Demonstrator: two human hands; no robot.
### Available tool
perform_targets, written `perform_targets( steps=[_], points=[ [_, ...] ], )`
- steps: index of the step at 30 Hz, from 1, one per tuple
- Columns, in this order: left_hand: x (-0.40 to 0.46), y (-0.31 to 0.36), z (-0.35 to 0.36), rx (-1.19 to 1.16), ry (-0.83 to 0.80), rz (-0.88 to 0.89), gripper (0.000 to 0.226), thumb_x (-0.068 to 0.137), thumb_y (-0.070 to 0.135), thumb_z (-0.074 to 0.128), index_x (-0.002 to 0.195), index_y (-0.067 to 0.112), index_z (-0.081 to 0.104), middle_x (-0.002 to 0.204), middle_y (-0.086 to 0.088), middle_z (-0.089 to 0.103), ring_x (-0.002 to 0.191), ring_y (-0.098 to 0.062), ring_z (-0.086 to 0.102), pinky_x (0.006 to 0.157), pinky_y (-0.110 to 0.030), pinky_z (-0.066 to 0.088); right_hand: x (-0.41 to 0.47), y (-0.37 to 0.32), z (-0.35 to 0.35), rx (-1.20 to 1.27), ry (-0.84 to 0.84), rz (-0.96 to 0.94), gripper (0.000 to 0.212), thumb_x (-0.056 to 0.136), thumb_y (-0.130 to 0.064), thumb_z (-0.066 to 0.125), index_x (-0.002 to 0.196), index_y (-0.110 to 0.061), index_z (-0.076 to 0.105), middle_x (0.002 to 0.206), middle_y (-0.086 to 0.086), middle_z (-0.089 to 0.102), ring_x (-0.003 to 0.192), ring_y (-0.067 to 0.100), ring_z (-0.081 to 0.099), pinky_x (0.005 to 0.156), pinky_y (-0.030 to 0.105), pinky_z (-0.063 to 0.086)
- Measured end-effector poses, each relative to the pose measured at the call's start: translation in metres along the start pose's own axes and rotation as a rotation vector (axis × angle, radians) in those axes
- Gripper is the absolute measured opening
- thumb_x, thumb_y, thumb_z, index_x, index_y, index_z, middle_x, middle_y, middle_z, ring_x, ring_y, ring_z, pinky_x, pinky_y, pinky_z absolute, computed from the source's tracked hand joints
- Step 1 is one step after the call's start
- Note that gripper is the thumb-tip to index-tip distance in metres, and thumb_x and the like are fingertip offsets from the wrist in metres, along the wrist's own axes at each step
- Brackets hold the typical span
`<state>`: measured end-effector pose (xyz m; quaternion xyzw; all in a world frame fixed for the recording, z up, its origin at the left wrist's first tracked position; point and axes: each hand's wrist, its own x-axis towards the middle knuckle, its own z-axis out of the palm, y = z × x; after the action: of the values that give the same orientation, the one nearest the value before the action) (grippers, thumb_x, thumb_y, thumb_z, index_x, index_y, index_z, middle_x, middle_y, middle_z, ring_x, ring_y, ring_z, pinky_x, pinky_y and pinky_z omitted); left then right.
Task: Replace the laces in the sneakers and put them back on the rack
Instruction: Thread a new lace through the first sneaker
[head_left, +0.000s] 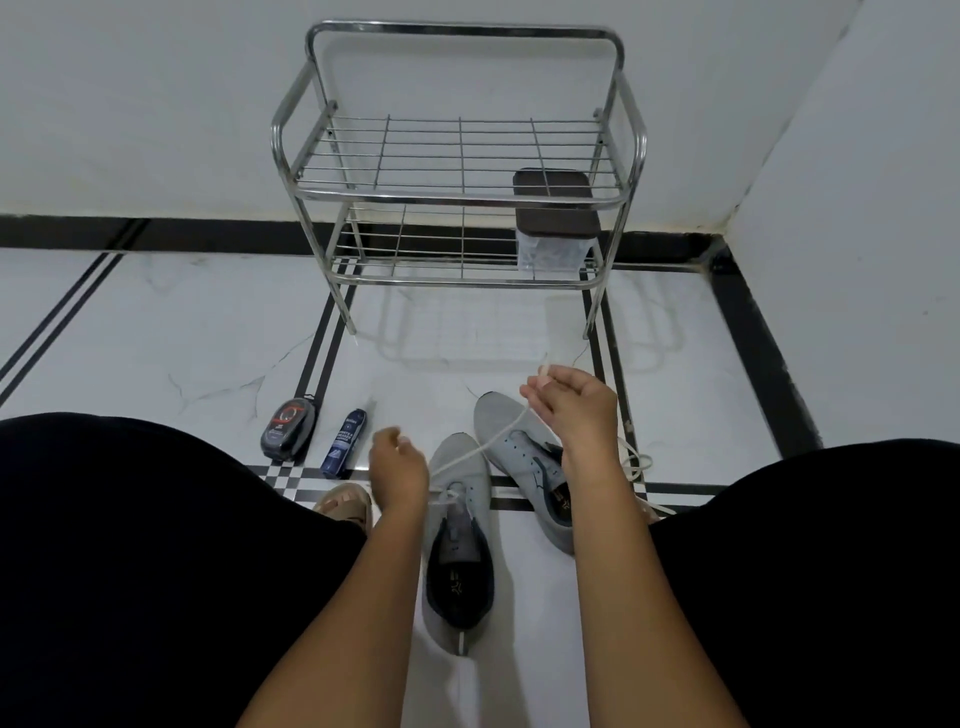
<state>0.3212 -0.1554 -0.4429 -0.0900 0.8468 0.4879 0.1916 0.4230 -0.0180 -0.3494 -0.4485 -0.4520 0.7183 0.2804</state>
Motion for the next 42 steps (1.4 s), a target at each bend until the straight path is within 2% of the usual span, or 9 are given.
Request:
perform_targets(
  steps=[3,7,10,18,23,28,35,39,42],
  points=[
    [-0.016,0.041,0.010,-0.067,-0.357,0.311,0.027,0.101,0.012,0.039,0.115,0.014,0.062,0.119,-0.001,0.064,0.114,-0.015,0.056,0.090,-0.023,0.039,0.000,0.009,0.004,-0.184,0.010,-0.035,0.008,0.089,-0.015,0.066,0.096,-0.015,0.069,0.090,0.000,0.074,0.063,0.001,0.060,0.056,0.014,0.048],
    [-0.037,0.061,0.013,-0.087,-0.739,0.347,0.029,0.104,0.019,0.037,0.124,0.023,0.057,0.120,0.013,0.061,0.109,0.009,0.051,0.083,-0.007,0.037,-0.002,0.012,0.010,-0.163,-0.018,-0.035,0.008,0.086,-0.016,0.072,0.094,-0.015,0.072,0.092,0.001,0.073,0.084,0.009,0.067,0.075,0.020,0.052],
    [-0.045,0.058,0.018,-0.106,-0.820,0.335,0.027,0.103,0.024,0.042,0.124,0.019,0.058,0.118,0.009,0.063,0.109,0.006,0.054,0.085,-0.008,0.039,-0.003,0.014,0.011,-0.168,-0.024,-0.022,0.012,0.086,-0.015,0.070,0.098,-0.011,0.071,0.089,0.004,0.072,0.084,0.014,0.068,0.078,0.026,0.055],
    [-0.031,0.061,0.010,0.000,-0.779,0.446,0.016,0.096,0.023,0.057,0.096,0.017,0.072,0.081,0.013,0.064,0.073,0.003,0.056,0.077,-0.013,0.044,-0.002,0.009,0.008,-0.058,0.061,-0.018,0.016,0.089,-0.015,0.065,0.102,-0.006,0.069,0.080,-0.009,0.063,0.052,-0.010,0.055,0.045,0.007,0.041],
    [-0.011,0.058,-0.002,0.219,-0.699,0.456,0.014,0.094,0.025,0.060,0.090,0.025,0.073,0.074,0.006,0.061,0.075,-0.009,0.055,0.080,-0.028,0.044,0.002,0.007,0.003,-0.058,0.097,-0.037,0.016,0.086,-0.016,0.069,0.102,-0.012,0.067,0.087,-0.008,0.067,0.074,0.003,0.055,0.055,0.015,0.044],
    [-0.003,0.055,-0.013,0.390,-0.635,0.446,0.016,0.095,0.027,0.057,0.096,0.020,0.071,0.074,0.004,0.059,0.074,-0.015,0.054,0.068,-0.025,0.042,0.010,0.017,-0.001,-0.120,0.060,-0.045,0.021,0.087,-0.005,0.065,0.103,-0.017,0.060,0.085,0.001,0.069,0.067,0.009,0.062,0.064,0.024,0.053],
    [0.021,0.047,-0.035,0.807,0.108,0.535,0.025,0.100,0.025,0.046,0.113,0.026,0.067,0.106,-0.009,0.058,0.098,-0.029,0.057,0.077,-0.038,0.043,0.016,0.040,0.002,-0.211,0.039,-0.036,0.014,0.091,-0.009,0.062,0.082,-0.018,0.066,0.079,0.006,0.072,0.078,0.017,0.071,0.077,0.029,0.058],
    [0.019,0.021,-0.022,0.804,-0.049,0.401,0.040,0.093,0.009,0.047,0.130,0.019,0.056,0.134,-0.010,0.048,0.119,-0.030,0.049,0.094,-0.041,0.041,0.015,0.070,0.010,-0.426,-0.044,0.026,0.017,0.086,-0.009,0.065,0.074,-0.022,0.064,0.073,0.001,0.070,0.079,0.023,0.069,0.083,0.040,0.057],
    [0.018,0.007,-0.003,0.450,-0.387,0.371,0.035,0.099,0.009,0.041,0.130,0.014,0.056,0.133,-0.008,0.056,0.120,-0.025,0.052,0.093,-0.030,0.040,0.012,0.089,0.013,-0.542,-0.116,0.078,0.019,0.084,-0.005,0.067,0.076,-0.020,0.059,0.074,0.001,0.068,0.078,0.024,0.068,0.085,0.045,0.057]
  ],
)
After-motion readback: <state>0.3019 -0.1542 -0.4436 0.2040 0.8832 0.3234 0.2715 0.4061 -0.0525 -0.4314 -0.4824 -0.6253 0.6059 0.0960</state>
